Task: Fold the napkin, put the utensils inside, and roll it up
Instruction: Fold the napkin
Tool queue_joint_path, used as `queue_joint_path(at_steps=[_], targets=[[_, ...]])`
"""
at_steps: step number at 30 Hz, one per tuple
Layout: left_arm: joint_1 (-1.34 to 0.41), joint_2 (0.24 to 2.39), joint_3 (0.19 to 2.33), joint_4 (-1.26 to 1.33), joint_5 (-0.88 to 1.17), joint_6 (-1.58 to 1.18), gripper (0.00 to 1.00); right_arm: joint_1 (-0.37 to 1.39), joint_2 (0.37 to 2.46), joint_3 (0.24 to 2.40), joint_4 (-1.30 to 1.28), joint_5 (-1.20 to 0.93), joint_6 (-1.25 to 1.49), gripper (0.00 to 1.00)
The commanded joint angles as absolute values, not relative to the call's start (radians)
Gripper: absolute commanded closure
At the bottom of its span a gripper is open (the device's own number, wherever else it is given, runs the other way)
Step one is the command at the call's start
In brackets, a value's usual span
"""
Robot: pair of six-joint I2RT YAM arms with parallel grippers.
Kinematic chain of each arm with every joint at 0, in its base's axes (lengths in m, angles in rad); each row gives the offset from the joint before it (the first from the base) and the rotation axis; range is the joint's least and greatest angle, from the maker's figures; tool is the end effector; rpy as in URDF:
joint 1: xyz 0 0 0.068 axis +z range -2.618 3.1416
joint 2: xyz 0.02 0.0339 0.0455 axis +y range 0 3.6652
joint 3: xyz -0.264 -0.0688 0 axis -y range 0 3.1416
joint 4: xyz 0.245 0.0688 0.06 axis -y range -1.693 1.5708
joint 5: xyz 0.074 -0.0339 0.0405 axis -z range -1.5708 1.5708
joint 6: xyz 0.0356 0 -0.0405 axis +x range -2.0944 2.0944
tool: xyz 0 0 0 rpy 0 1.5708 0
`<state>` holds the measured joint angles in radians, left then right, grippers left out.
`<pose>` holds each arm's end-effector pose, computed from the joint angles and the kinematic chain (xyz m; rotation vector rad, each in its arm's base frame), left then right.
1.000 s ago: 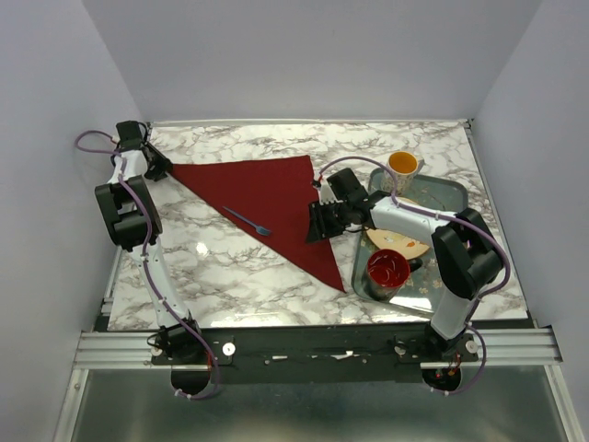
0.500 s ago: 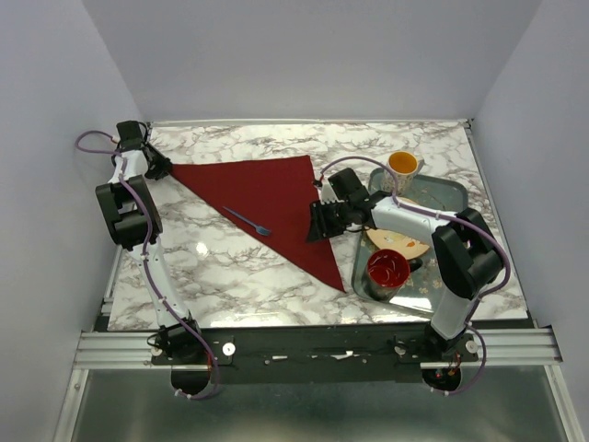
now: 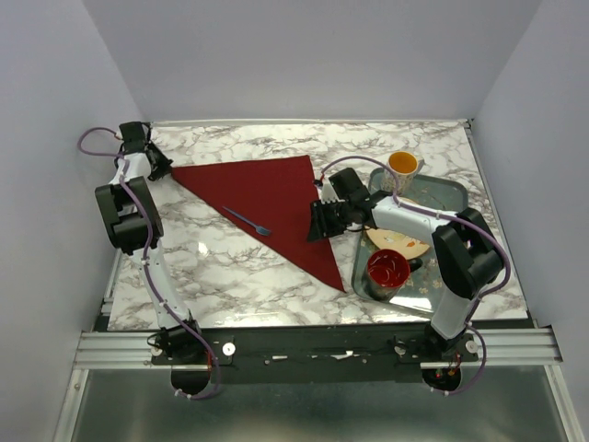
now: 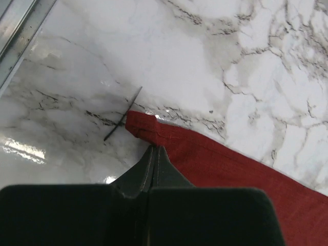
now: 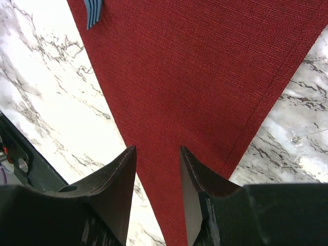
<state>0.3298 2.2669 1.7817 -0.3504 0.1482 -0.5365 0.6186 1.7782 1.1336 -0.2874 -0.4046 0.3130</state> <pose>0.4816 0.1593 0.1739 -0.9496 2.2176 -0.2739 0.2932 0.2259 0.1869 -0.5734 2.5577 0.8677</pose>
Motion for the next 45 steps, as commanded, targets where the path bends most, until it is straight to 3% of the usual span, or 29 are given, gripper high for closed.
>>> queue_joint_path(at_steps=[1,9,21,33,45], targets=[[0.284,2.059,1.668,-0.268,0.081,-0.482,1.00,0.609,1.741,1.131,-0.278,-0.431,0.316,0.53],[0.200,1.826,1.479,-0.224,0.100,-0.522,1.00,0.591,1.747,1.155,-0.278,-0.433,0.391,0.52],[-0.029,1.643,1.324,-0.244,0.136,-0.561,1.00,0.548,1.707,1.149,-0.279,-0.431,0.420,0.52],[-0.302,1.537,1.178,-0.245,0.084,-0.627,1.00,0.488,1.680,1.088,-0.279,-0.419,0.433,0.52],[-0.428,1.525,1.058,-0.232,0.040,-0.638,1.00,0.476,1.692,1.066,-0.275,-0.436,0.414,0.52]])
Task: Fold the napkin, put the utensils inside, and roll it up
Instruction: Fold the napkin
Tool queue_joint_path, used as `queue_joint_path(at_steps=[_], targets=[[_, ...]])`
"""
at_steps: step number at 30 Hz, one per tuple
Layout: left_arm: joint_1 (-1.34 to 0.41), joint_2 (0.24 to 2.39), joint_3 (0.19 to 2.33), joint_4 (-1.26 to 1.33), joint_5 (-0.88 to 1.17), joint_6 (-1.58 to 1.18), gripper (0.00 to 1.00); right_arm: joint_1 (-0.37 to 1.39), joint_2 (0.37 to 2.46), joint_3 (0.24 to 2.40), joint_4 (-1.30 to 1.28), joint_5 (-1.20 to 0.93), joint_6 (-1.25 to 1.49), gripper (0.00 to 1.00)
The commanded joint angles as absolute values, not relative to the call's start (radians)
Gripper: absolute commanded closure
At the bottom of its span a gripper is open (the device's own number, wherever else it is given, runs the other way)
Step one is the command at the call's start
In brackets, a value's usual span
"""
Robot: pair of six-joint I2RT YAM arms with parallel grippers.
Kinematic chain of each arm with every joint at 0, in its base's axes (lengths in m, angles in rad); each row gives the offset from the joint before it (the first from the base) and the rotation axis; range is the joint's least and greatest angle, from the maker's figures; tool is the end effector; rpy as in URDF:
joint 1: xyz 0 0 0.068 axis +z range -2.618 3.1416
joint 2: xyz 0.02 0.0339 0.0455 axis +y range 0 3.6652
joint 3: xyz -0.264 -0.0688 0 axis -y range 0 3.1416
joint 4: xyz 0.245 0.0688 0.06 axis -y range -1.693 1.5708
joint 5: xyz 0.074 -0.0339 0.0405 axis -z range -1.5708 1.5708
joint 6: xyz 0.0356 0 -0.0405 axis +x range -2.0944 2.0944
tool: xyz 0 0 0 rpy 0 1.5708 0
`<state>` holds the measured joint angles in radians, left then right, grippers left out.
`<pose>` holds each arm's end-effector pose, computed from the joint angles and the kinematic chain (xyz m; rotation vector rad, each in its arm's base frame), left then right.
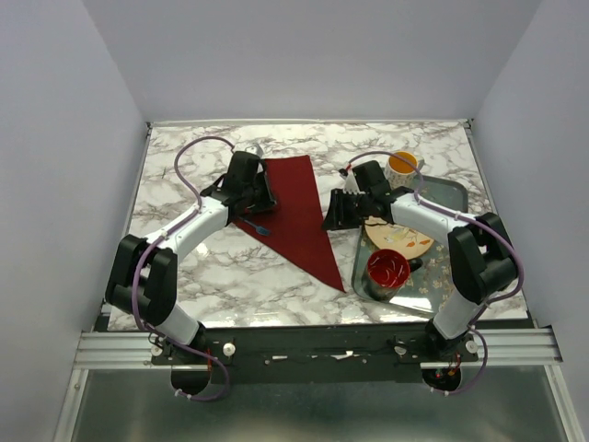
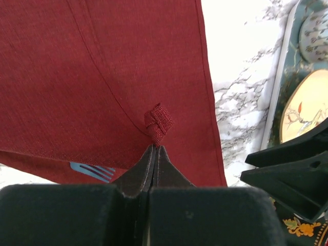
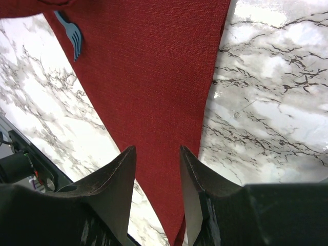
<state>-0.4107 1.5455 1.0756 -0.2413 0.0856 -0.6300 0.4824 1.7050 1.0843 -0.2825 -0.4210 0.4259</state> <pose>0.3122 -0.1393 0.2485 -0.2124 2.3527 -0.6260 0.3081 0.1778 0.1978 -0.2641 2.5745 0.8882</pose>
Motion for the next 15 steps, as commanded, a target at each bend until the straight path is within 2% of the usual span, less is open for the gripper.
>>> queue_joint_path(at_steps=[1,15], targets=[[-0.431,1.520,1.051,-0.232,0.035,-0.637,1.00,0.474,1.693,1.065,-0.275,-0.437,0.414,0.52],[-0.482,1.505,0.991,-0.236,0.023,-0.624,1.00,0.471,1.710,1.057,-0.267,-0.449,0.405,0.52]])
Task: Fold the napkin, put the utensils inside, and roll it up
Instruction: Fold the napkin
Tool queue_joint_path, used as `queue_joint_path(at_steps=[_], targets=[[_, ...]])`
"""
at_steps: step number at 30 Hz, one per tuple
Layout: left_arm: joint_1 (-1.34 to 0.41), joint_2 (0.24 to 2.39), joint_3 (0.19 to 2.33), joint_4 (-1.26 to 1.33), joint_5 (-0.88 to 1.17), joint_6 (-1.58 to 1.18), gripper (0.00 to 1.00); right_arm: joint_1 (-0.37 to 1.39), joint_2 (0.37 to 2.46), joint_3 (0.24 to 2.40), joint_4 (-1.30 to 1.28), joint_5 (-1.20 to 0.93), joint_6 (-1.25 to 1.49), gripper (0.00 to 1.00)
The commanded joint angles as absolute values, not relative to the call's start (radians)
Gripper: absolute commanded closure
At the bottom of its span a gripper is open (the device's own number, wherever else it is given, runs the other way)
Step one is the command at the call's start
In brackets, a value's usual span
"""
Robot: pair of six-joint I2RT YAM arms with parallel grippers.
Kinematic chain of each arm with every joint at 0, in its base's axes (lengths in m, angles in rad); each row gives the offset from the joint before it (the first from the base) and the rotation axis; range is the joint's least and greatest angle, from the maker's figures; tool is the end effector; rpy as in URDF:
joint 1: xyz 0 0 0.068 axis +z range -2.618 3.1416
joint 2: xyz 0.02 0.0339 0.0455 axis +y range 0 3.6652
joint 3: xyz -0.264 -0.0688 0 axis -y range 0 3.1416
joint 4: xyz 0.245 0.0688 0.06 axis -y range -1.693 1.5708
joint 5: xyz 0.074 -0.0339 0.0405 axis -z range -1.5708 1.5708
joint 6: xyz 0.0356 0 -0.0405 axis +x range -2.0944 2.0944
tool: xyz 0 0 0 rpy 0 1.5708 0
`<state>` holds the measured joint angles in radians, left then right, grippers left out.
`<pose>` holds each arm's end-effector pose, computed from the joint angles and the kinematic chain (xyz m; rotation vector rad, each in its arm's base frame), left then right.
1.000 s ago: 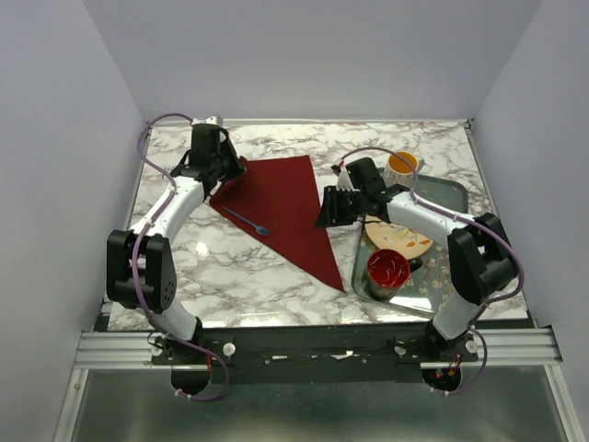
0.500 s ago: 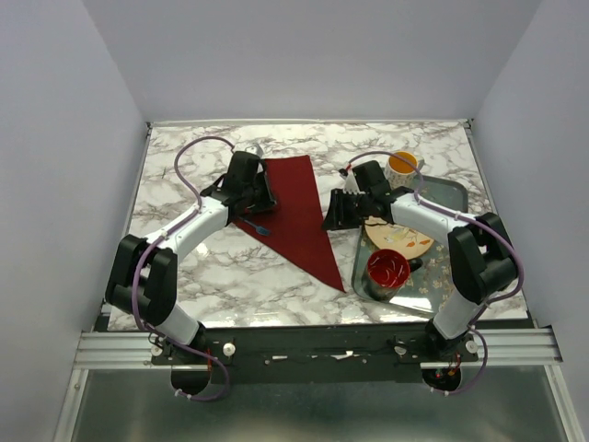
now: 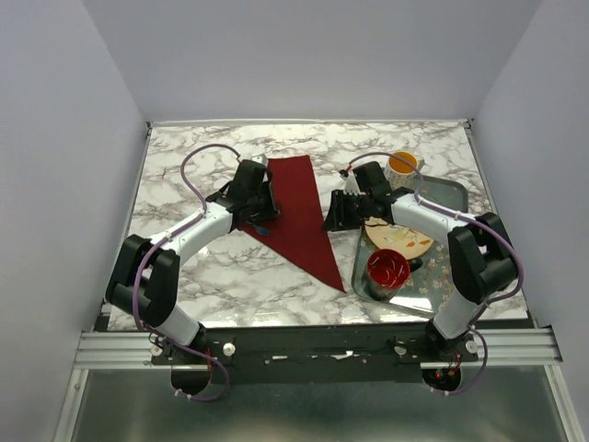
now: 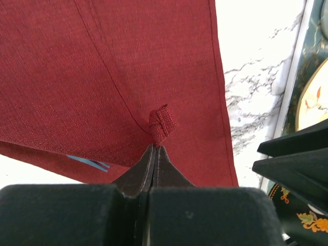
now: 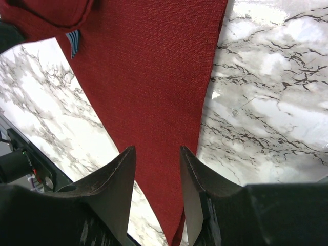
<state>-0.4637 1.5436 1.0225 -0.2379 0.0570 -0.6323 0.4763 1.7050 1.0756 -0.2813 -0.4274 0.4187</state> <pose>0.2984 -0.1515 0.2321 -0.1735 2.4039 -0.5982 0.3078 0.1754 0.1954 -0.2667 2.5795 0.8893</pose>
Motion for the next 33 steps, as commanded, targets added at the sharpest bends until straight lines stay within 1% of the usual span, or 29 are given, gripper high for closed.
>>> queue_joint_path(at_steps=[1,21,24,27,28,32,33], targets=[[-0.483,1.503,0.982,-0.238,0.018,-0.626,1.00,0.471,1.712,1.057,-0.267,-0.451,0.405,0.52],[-0.486,1.471,0.893,-0.218,0.025,-0.643,0.99,0.471,1.718,1.055,-0.262,-0.471,0.400,0.52],[-0.486,1.468,0.877,-0.207,0.028,-0.649,0.94,0.471,1.721,1.057,-0.262,-0.477,0.400,0.52],[-0.486,1.465,0.876,-0.199,0.044,-0.649,0.79,0.469,1.724,1.062,-0.262,-0.482,0.399,0.52],[-0.486,1.460,0.870,-0.195,0.049,-0.647,0.64,0.471,1.723,1.062,-0.262,-0.482,0.399,0.52],[-0.483,1.425,0.864,-0.184,0.061,-0.634,0.39,0.471,1.729,1.069,-0.262,-0.494,0.396,0.51],[-0.477,1.413,0.871,-0.193,0.070,-0.629,0.26,0.472,1.732,1.072,-0.262,-0.500,0.394,0.51]])
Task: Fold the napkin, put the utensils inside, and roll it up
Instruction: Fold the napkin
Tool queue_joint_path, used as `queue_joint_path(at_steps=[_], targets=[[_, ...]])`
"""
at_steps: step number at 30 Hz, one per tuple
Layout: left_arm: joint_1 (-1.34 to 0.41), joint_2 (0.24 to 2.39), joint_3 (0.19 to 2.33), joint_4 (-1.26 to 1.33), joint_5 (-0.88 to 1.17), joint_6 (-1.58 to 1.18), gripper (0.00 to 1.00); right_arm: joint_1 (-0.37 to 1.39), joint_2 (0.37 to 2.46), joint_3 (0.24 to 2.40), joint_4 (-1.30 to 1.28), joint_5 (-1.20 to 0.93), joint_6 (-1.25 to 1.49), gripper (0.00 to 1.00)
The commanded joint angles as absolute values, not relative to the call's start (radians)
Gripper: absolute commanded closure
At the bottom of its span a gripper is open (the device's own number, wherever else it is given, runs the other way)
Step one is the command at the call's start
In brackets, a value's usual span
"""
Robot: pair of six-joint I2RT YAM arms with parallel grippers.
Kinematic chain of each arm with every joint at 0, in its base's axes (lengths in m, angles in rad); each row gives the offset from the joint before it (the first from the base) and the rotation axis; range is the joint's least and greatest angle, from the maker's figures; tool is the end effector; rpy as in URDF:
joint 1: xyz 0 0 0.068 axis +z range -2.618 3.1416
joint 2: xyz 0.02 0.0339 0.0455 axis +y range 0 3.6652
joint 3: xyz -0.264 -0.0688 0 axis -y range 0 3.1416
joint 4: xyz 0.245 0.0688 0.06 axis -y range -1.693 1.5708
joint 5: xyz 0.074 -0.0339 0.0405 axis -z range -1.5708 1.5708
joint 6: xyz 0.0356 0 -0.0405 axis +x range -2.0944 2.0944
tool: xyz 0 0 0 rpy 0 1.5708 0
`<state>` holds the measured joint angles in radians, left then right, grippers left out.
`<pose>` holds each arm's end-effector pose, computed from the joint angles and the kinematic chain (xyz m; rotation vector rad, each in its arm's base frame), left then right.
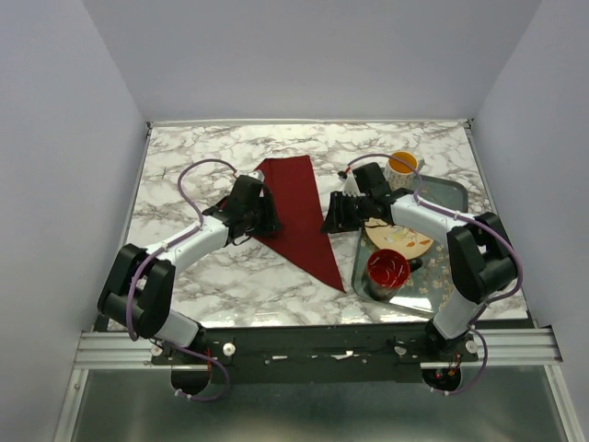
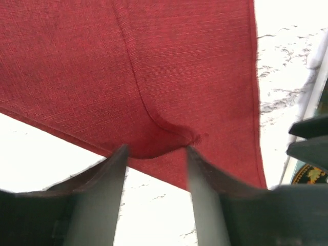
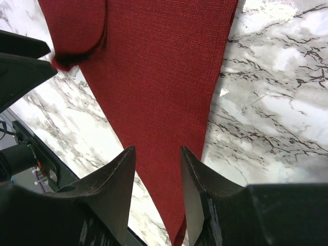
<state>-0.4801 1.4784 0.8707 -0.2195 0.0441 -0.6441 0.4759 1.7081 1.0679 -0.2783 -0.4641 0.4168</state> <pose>0.2700 -0.1424 0.2051 -0.1817 2.4704 -0.5610 0.3062 0.1758 0.1927 -0.2840 2.5876 0.9320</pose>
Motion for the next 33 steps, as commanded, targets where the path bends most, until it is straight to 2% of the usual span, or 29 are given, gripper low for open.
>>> queue_joint_path(at_steps=[1,6,8,13,17,21,22,33], targets=[[-0.469,1.407,0.882,-0.201,0.078,-0.629,0.24,0.477,1.733,1.074,-0.259,-0.515,0.391,0.51],[-0.388,1.359,0.884,-0.192,0.212,-0.666,0.23,0.511,1.759,1.135,-0.256,-0.546,0.387,0.45],[-0.330,1.347,0.879,-0.190,0.250,-0.686,0.26,0.537,1.778,1.160,-0.255,-0.575,0.387,0.38],[-0.131,1.345,0.851,-0.184,0.379,-0.748,0.32,0.598,1.858,1.262,-0.253,-0.629,0.394,0.29],[0.021,1.394,0.819,-0.134,0.475,-0.822,0.37,0.629,1.911,1.316,-0.255,-0.655,0.402,0.28],[0.153,1.483,0.735,0.062,0.619,-0.972,0.46,0.646,1.936,1.328,-0.256,-0.654,0.403,0.27],[0.161,1.497,0.721,0.081,0.639,-0.988,0.49,0.650,1.940,1.327,-0.258,-0.649,0.403,0.27],[0.166,1.531,0.650,0.202,0.629,-1.034,0.52,0.652,1.994,1.315,-0.259,-0.637,0.417,0.30]])
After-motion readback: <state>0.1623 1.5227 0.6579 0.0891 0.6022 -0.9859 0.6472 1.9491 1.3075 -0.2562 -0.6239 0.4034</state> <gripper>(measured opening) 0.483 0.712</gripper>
